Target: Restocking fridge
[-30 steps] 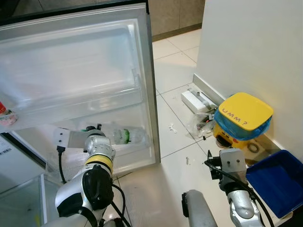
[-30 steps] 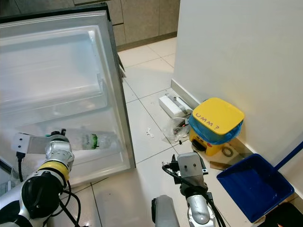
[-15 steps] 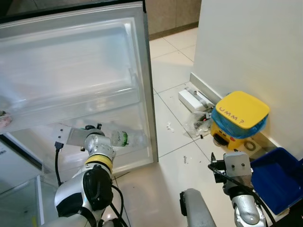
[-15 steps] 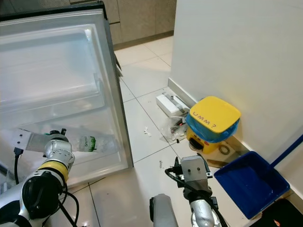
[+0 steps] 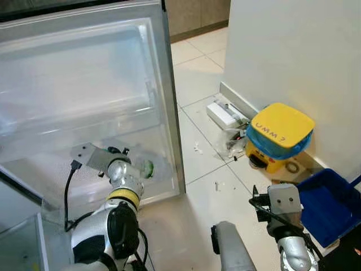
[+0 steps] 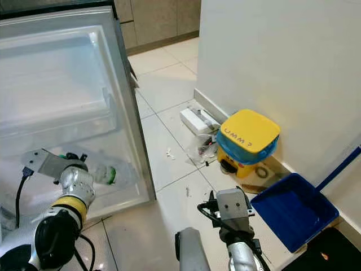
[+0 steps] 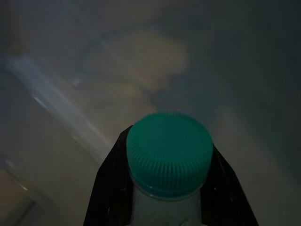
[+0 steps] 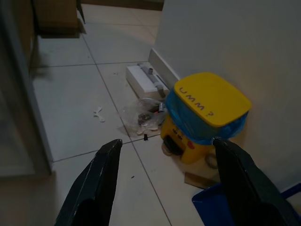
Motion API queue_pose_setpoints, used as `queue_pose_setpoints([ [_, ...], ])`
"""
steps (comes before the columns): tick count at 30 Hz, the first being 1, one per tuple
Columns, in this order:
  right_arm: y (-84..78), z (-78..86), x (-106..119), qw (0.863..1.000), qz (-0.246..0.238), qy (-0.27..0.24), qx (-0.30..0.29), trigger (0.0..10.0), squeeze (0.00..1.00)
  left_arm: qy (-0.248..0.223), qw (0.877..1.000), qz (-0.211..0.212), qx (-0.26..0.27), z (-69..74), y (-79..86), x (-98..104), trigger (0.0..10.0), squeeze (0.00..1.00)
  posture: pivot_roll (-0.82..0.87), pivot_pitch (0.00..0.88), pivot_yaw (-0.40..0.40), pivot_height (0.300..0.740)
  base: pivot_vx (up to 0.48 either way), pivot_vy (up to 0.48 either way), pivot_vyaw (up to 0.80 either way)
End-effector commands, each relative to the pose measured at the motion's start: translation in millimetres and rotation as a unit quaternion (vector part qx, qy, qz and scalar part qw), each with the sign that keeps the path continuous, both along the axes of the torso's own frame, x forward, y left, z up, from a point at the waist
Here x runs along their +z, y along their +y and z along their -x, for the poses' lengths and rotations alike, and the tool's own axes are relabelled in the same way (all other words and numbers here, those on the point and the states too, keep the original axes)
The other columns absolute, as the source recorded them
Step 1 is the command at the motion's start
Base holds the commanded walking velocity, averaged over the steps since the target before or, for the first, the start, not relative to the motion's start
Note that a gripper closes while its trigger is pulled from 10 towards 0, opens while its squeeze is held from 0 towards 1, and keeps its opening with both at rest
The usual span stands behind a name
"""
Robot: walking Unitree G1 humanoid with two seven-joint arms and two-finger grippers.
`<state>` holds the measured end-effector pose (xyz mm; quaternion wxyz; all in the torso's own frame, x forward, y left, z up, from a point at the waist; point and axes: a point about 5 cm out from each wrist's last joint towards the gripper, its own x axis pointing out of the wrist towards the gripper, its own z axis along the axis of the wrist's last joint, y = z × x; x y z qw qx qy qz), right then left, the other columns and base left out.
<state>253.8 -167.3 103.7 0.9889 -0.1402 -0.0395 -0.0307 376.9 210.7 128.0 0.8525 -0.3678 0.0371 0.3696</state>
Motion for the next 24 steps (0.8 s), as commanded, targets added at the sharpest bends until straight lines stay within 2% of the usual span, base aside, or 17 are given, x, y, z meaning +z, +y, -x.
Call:
queue_pose_setpoints([
  [1, 0.1, 3.8, -4, 1.0, 0.001, 0.012, -0.002, 10.0, 0.0, 0.073, 0.997, 0.003, 0.008, 12.0, -3.4, -26, 10.0, 0.0, -0.54, 0.295, 0.083, 0.598, 0.0, 0.0, 0.0],
  [5, -0.5, 3.8, -4, 1.0, 0.0, 0.013, -0.003, 10.0, 0.0, 0.074, 0.997, -0.026, -0.007, 10.2, -4.6, -23, 10.0, 0.0, -0.53, 0.294, 0.085, 0.598, 0.0, 0.0, 0.0],
  [10, 1.2, 0.1, -4, 1.0, -0.004, 0.012, -0.005, 10.0, 0.0, 0.024, 0.989, -0.078, -0.122, -0.1, -32.1, -16, 10.0, 0.0, -0.5, 0.29, 0.094, 0.598, 0.0, 0.0, 0.0],
  [14, 2.6, -1.0, -4, 1.0, -0.006, 0.012, -0.004, 10.0, 0.0, 0.018, 0.985, -0.094, -0.147, 0.8, -39.4, -19, 10.0, 0.0, -0.49, 0.289, 0.09, 0.598, 0.0, 0.0, 0.0],
  [16, 3.3, -1.5, -4, 1.0, -0.007, 0.012, -0.002, 10.0, 0.0, 0.011, 0.98, -0.107, -0.169, 0.6, -47.6, -19, 10.0, 0.0, -0.48, 0.287, 0.087, 0.598, 0.0, 0.0, 0.0],
  [17, 3.3, -1.8, -4, 1.0, -0.007, 0.012, -0.001, 10.0, 0.0, 0.005, 0.974, -0.129, -0.187, -0.2, -52.8, -18, 10.0, 0.0, -0.48, 0.287, 0.085, 0.598, 0.0, 0.0, 0.0],
  [19, 3.3, -1.8, -4, 1.0, -0.007, 0.012, -0.001, 10.0, 0.0, 0.005, 0.974, -0.129, -0.187, -0.2, -52.8, -18, 10.0, 0.0, -0.48, 0.287, 0.085, 0.598, 0.0, 0.0, 0.0],
  [21, 2.7, -3.0, -4, 1.0, -0.007, 0.012, 0.0, 10.0, 0.0, -0.013, 0.955, -0.185, -0.233, -0.5, -67.9, -15, 10.0, 0.0, -0.47, 0.285, 0.084, 0.598, 0.0, 0.0, 0.0],
  [22, 2.7, -3.0, -4, 1.0, -0.007, 0.012, 0.0, 10.0, 0.0, -0.013, 0.955, -0.185, -0.233, -0.5, -67.9, -15, 10.0, 0.0, -0.47, 0.285, 0.084, 0.598, 0.0, 0.0, 0.0],
  [23, 2.1, -3.8, -3, 1.0, -0.007, 0.012, 0.0, 10.0, 0.0, -0.024, 0.943, -0.209, -0.257, 0.3, -76.7, -14, 10.0, 0.0, -0.47, 0.284, 0.083, 0.598, 0.0, 0.0, 0.0],
  [24, 2.1, -3.8, -3, 1.0, -0.007, 0.012, 0.0, 10.0, 0.0, -0.024, 0.943, -0.209, -0.257, 0.3, -76.7, -14, 10.0, 0.0, -0.47, 0.284, 0.083, 0.598, 0.0, 0.0, 0.0],
])
